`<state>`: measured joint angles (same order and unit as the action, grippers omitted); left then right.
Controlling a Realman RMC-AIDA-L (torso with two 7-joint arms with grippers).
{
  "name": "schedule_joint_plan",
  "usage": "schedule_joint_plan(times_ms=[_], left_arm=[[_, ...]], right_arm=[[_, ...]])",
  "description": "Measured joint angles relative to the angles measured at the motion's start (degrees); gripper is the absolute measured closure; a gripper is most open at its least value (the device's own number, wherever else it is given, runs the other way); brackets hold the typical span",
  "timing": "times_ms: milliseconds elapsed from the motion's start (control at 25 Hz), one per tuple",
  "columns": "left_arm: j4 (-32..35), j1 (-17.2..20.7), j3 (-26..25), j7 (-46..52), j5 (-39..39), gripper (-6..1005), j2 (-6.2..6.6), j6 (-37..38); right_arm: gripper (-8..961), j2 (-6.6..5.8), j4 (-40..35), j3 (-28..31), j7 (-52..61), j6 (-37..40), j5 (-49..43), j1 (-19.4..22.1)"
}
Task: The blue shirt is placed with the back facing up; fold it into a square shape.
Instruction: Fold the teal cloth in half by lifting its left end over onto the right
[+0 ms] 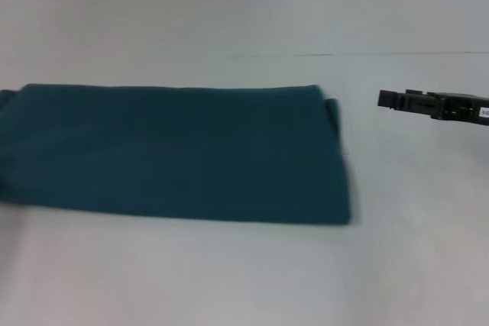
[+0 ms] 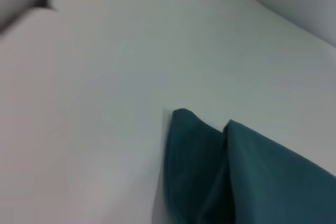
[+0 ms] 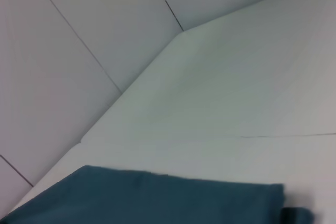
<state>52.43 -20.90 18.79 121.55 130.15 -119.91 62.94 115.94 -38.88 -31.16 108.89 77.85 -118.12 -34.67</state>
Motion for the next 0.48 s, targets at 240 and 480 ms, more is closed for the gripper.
schedule_joint_plan(times_ms=[240, 480], left_arm=[[3.75, 1.55, -4.98, 0.41, 2.72, 906, 0.69, 2.35], [5.03, 0.84, -5.71, -0.44, -1.7, 886, 0.29, 8.5]], right_arm=[[40, 0.12, 1.46, -0.52, -0.45, -1.65, -0.01, -1.44], [40, 0.14, 1.69, -0.81, -0.57, -2.07, 0.0, -1.53]])
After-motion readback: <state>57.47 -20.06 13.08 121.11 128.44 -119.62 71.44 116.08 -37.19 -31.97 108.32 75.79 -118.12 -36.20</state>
